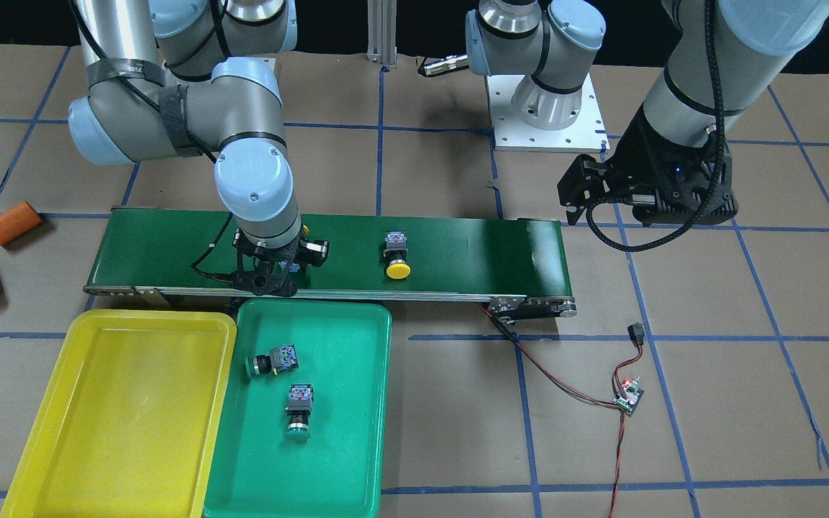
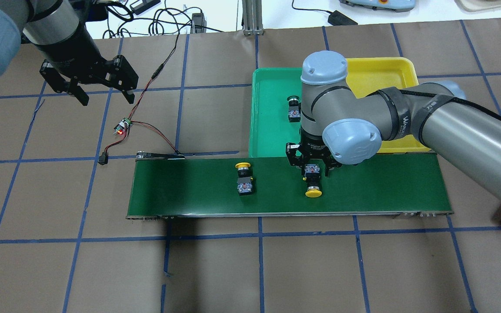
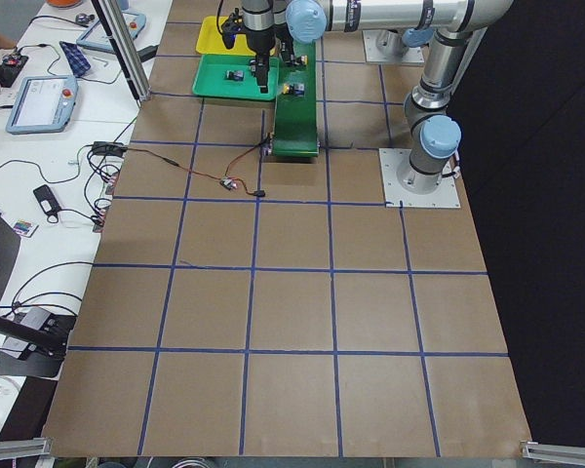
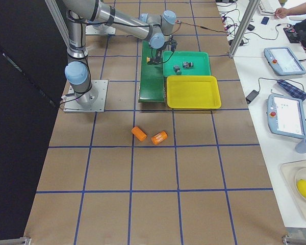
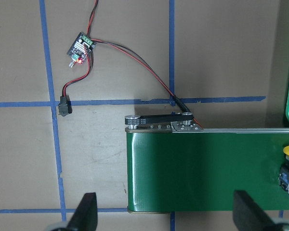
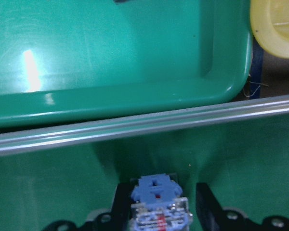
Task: Sort buttons by color to trays
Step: 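Lower the right gripper to the belt and grasp a yellow-capped switch, then carry the yellow switch into the yellow tray and open the right gripper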
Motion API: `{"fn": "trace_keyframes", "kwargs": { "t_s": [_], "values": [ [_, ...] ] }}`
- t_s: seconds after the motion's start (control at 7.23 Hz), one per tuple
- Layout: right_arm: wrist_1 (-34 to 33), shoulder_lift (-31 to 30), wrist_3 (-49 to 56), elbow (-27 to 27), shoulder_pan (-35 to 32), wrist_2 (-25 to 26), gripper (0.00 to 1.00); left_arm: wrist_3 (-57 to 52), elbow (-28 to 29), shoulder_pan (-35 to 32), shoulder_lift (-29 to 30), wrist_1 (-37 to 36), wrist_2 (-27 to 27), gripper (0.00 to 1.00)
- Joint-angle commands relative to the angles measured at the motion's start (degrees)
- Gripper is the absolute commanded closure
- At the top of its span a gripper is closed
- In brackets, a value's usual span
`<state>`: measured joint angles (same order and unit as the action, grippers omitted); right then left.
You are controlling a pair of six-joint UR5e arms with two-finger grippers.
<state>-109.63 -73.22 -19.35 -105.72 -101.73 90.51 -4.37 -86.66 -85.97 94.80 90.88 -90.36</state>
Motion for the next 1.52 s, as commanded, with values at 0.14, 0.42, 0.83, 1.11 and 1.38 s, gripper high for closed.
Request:
{"fn": "trace_keyframes", "kwargs": {
  "t_s": [0.14,0.42,0.83,1.11,1.38],
  "values": [
    [0.21,-1.48,-0.34,0.95,1.27,0.71,1.00,-0.02,-0.26,0.01,-0.14,0.00,0.00,0.00],
    [2.21,-4.29,0.10,1.04,4.51,0.81,1.00,0.06,-0.35,0.01,-0.14,-0.26,0.00,0.00],
    [1.54,-5.63,5.51,1.31,10.93,5.71,1.00,0.06,-0.18,0.10,-0.05,-0.35,0.00,0.00],
    [-11.40,0.32,12.55,1.48,15.66,6.16,1.00,0.06,-0.35,0.01,-0.14,-0.35,0.00,0.00],
    [-13.31,3.51,18.63,2.44,20.24,5.56,0.79,0.06,-0.35,0.01,-0.14,-0.35,0.00,0.00]
  ]
}}
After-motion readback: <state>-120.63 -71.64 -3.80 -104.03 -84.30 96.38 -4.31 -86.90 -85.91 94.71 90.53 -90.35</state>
